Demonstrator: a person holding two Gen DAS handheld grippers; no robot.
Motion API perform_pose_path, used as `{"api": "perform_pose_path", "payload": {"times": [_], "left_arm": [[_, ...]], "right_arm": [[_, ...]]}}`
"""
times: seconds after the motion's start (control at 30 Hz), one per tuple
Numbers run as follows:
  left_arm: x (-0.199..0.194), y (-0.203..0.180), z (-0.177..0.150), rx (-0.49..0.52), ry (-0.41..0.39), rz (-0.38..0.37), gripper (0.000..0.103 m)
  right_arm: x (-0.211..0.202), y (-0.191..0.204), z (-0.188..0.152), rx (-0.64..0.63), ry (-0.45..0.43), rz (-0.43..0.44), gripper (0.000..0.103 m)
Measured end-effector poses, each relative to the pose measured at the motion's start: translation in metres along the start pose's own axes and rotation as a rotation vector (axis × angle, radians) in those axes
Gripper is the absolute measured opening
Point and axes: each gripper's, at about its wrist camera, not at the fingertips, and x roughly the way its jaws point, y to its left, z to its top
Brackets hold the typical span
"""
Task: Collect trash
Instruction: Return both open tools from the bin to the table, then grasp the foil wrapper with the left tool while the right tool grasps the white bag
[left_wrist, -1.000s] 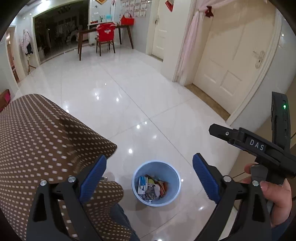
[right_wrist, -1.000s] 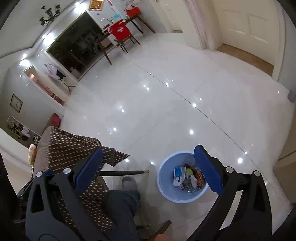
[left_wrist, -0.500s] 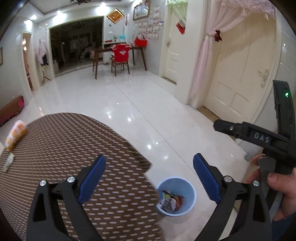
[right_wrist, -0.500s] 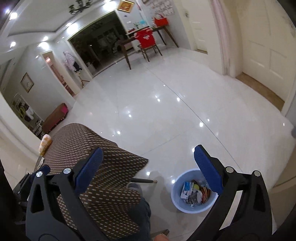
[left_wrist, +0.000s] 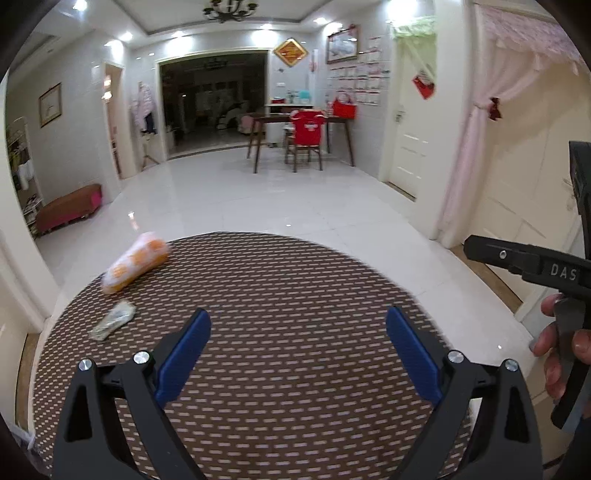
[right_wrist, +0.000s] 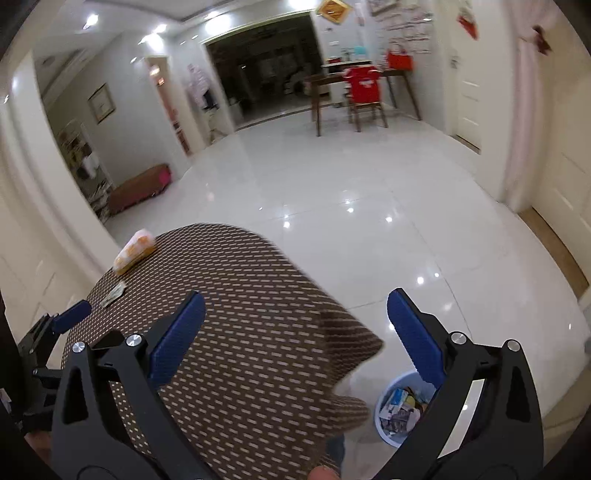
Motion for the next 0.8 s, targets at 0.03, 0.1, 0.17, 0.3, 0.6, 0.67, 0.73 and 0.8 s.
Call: {"api": "perform_pose_path", "payload": {"times": [0.03,0.1,0.17,0.3,0.6,0.67,0.73,0.8], "left_arm": [[0.001,0.01,-0.001,-0.005,0.001,0.008,0.094],[0.002,0.033,-0.003,-0.015,0.007,0.027,0.094],[0.004,0.051,-0.006,-0.026,0.014,0.045,0.094],[0.009,0.099,-0.014,-0.052,0.033,0.079,0.094],[0.04,0.196,-0.029,-0.091,0.136,0.147,0.094],[0.05,0.208,-0.031,-0.104,0.159,0.142,0.094],[0.061,0.222,-0.03,-0.111,0.176,0.141,0.094],[0.071,0.231,-0.035,-0.114,0.202,0.139,0.094]], "right_arm": [[0.006,0.012,0.0,-0.015,0.006,0.008,0.097],[0.019,0.035,0.003,-0.051,0.019,0.022,0.097],[0.031,0.055,0.006,-0.076,0.031,0.034,0.097],[0.055,0.092,0.009,-0.108,0.05,0.059,0.097],[0.111,0.167,0.009,-0.177,0.111,0.119,0.097],[0.124,0.178,0.009,-0.184,0.126,0.128,0.097],[0.134,0.188,0.009,-0.19,0.138,0.134,0.097],[0.145,0.198,0.009,-0.196,0.15,0.14,0.097]]}}
